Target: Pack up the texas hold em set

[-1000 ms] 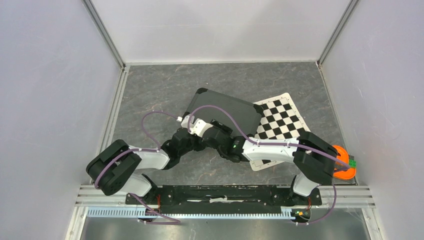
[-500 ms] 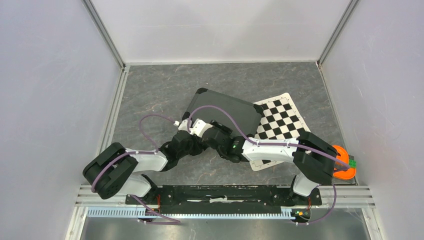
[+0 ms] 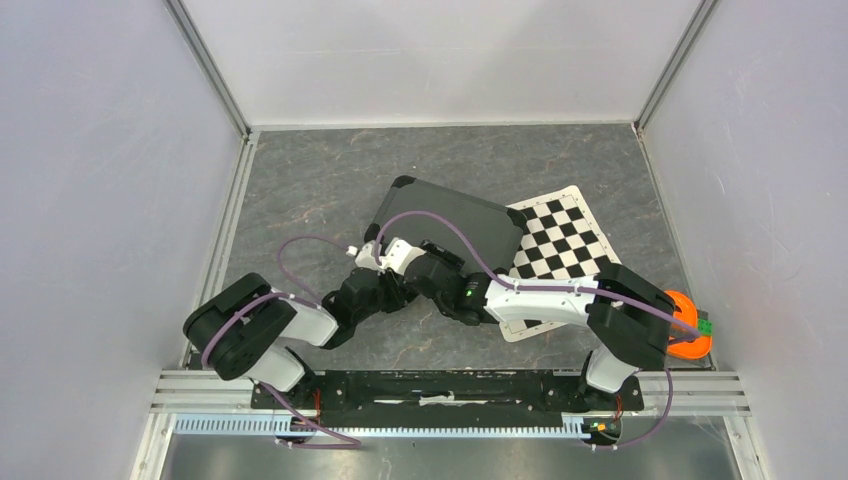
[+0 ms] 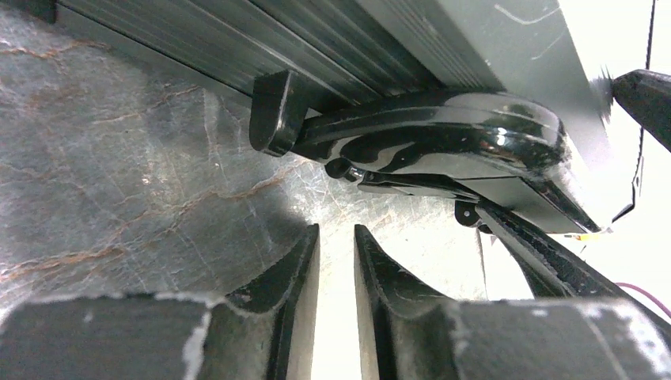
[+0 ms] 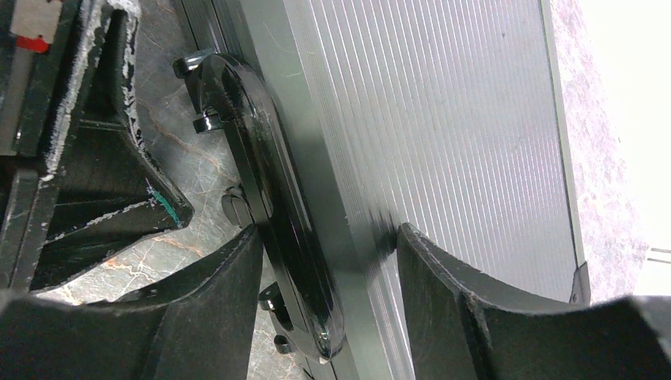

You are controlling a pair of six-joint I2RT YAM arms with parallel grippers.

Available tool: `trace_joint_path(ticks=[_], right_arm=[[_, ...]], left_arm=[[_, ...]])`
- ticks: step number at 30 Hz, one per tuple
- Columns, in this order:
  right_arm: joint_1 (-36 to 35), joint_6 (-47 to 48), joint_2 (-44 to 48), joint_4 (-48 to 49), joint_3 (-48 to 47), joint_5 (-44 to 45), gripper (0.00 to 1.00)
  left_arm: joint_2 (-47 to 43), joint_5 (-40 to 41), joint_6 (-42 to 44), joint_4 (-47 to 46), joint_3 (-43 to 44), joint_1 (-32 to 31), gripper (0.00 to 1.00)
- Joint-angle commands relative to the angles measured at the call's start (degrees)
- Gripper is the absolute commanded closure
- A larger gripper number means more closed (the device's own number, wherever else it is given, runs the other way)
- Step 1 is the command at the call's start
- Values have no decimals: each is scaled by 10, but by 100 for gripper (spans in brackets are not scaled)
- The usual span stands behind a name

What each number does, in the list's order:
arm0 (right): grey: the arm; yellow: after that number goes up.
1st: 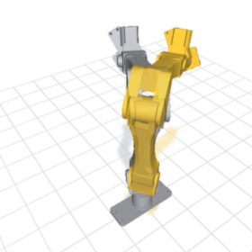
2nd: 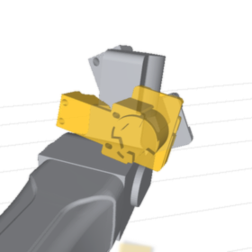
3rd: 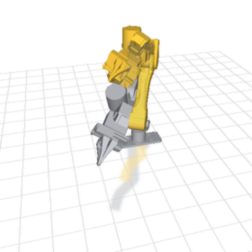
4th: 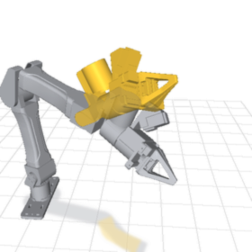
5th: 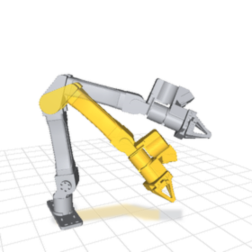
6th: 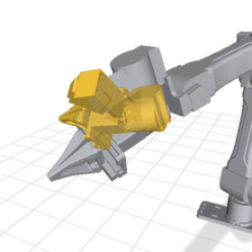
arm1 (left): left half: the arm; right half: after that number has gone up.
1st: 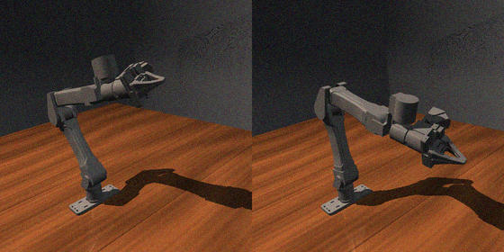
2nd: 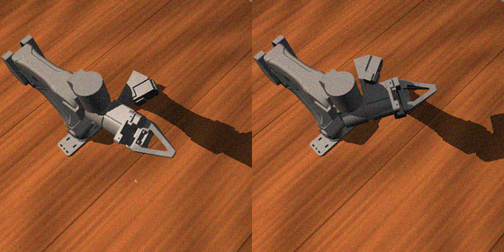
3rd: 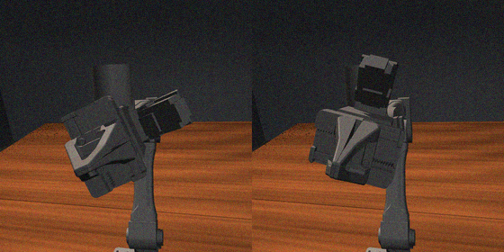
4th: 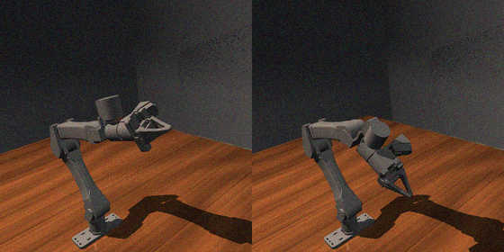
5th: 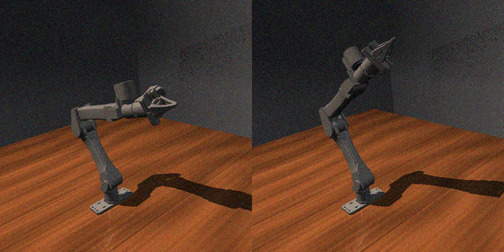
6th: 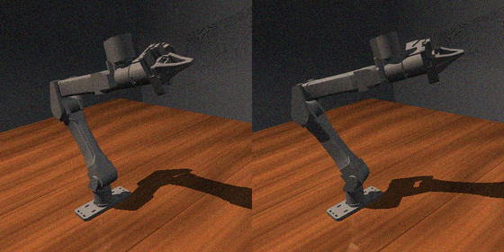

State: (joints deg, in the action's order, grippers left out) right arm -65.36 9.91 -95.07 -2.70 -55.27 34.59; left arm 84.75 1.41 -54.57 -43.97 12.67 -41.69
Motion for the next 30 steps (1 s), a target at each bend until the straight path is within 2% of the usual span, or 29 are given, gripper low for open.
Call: trace_joint_path(ticks=[1, 5, 9, 11, 14, 17, 20, 22, 27, 30], right_arm=[[22, -50, -44, -126, 45, -62, 98], [23, -51, -41, -122, 46, -80, 98], [27, -54, -36, -115, 49, -95, 98], [31, -56, -33, -113, 52, -98, 98], [35, -56, -29, -111, 55, -102, 98], [36, -57, -24, -108, 59, -108, 98], [38, -59, -18, -103, 63, -116, 99], [39, -59, -16, -98, 67, -121, 99], [40, -62, -16, -91, 71, -132, 99], [41, -66, -9, -86, 74, -144, 99]], left_arm=[[25, 15, 12, -77, -18, 2, 71], [34, 14, 16, -104, -33, 1, 70], [32, 19, -3, -185, -75, 1, 67], [21, 25, -14, -194, -92, 1, 66], [-26, 26, -16, -139, -91, 1, 64], [-98, 40, 0, -45, -81, 2, 63], [-180, 69, 23, 112, -50, 2, 60], [-233, 86, 26, 172, -42, 3, 54], [-297, 84, 5, 222, -35, 8, 38], [-288, 66, -2, 207, -28, 8, 41]])
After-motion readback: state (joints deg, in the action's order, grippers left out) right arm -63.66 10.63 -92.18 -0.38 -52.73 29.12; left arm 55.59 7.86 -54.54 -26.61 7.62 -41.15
